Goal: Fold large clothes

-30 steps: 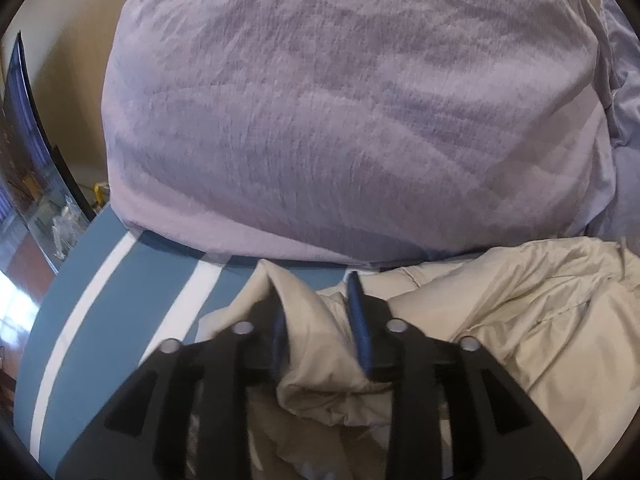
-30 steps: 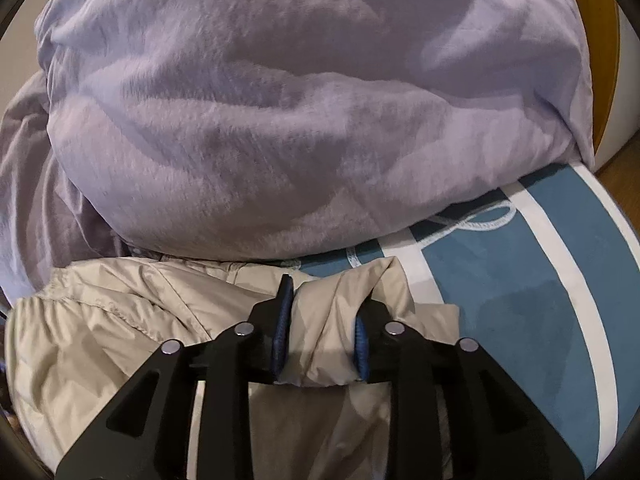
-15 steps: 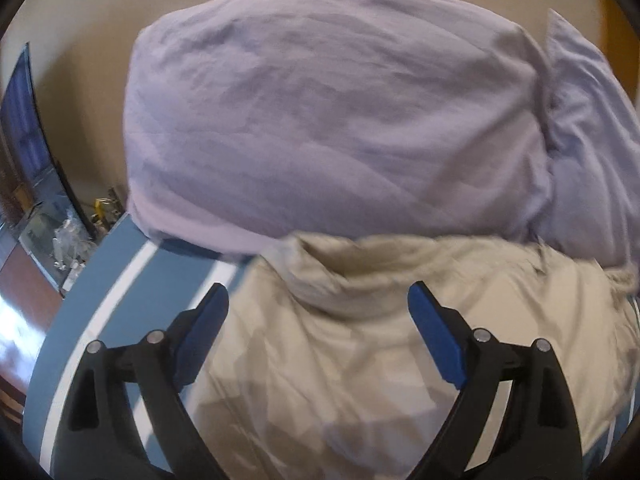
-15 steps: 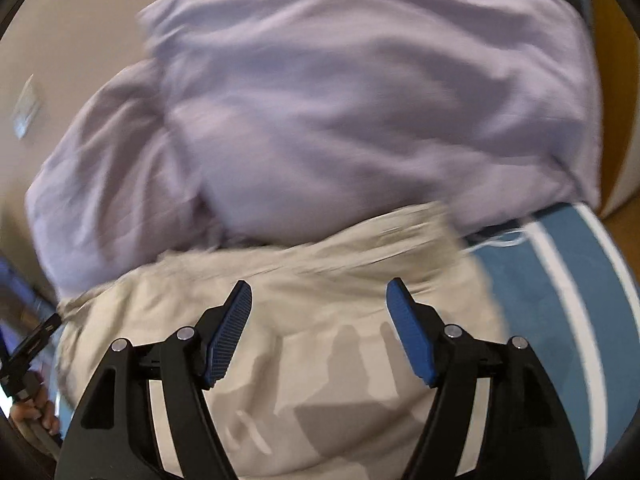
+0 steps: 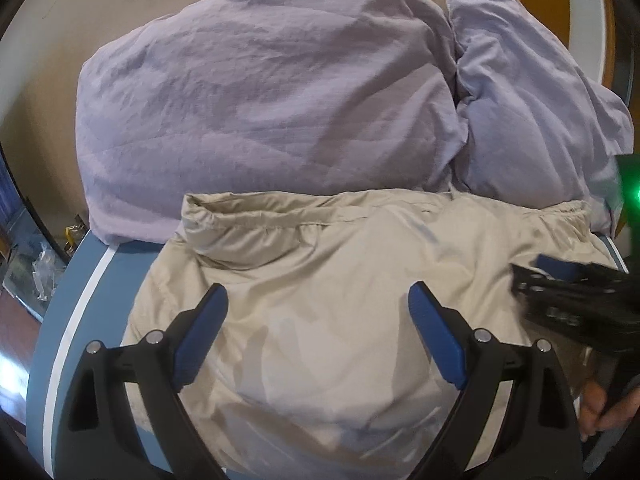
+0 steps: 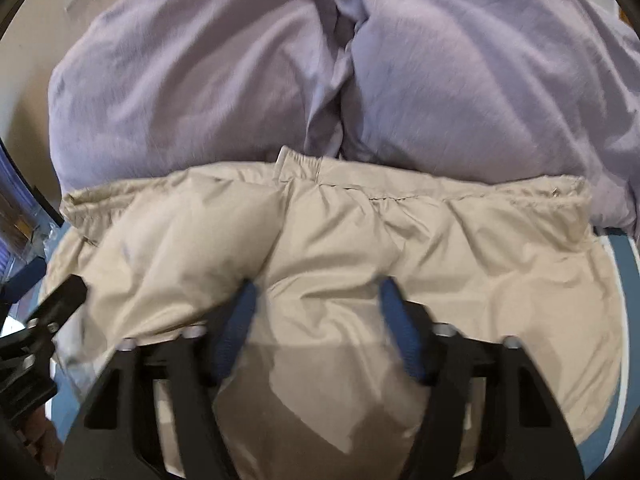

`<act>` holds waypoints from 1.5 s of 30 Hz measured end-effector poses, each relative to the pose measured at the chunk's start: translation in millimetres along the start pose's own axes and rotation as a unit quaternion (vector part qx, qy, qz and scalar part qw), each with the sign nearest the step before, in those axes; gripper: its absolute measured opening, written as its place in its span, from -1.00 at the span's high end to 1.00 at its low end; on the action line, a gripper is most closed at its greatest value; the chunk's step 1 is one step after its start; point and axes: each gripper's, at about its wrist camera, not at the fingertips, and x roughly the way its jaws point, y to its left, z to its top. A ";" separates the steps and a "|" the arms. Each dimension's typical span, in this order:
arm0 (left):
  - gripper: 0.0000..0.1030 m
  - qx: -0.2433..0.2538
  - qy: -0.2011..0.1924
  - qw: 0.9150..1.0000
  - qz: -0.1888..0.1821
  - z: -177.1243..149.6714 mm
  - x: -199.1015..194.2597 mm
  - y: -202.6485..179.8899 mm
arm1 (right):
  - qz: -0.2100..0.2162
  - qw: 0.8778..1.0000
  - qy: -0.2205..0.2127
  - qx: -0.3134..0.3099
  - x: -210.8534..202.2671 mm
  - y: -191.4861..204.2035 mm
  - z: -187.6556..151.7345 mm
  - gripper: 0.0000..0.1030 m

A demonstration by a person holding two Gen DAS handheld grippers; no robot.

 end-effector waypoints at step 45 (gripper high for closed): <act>-0.96 -0.044 0.042 0.995 0.076 15.7 120.7 2.2 | -0.098 0.988 -0.099 0.064 -5.0 -90.5 5.1 -0.30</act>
